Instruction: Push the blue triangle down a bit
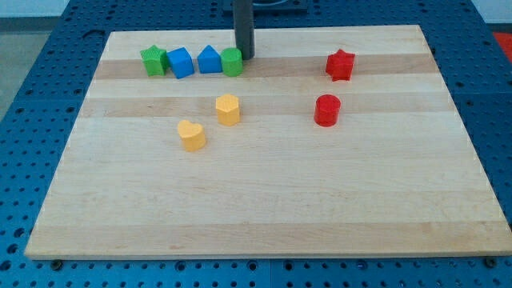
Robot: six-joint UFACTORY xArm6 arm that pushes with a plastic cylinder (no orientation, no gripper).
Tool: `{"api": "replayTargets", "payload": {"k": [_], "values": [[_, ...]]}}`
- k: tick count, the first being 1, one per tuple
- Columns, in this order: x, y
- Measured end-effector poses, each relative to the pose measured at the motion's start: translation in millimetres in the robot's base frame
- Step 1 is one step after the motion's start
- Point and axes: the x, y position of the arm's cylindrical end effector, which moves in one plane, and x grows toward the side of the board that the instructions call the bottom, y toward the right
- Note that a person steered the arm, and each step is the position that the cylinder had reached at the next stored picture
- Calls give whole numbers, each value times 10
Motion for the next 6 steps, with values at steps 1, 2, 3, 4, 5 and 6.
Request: {"api": "replayTargets", "payload": {"k": [1, 2, 3, 4, 5, 6], "values": [[-8, 172], [-161, 467], [-372, 341], [-372, -158], [-241, -610], [-159, -698]]}}
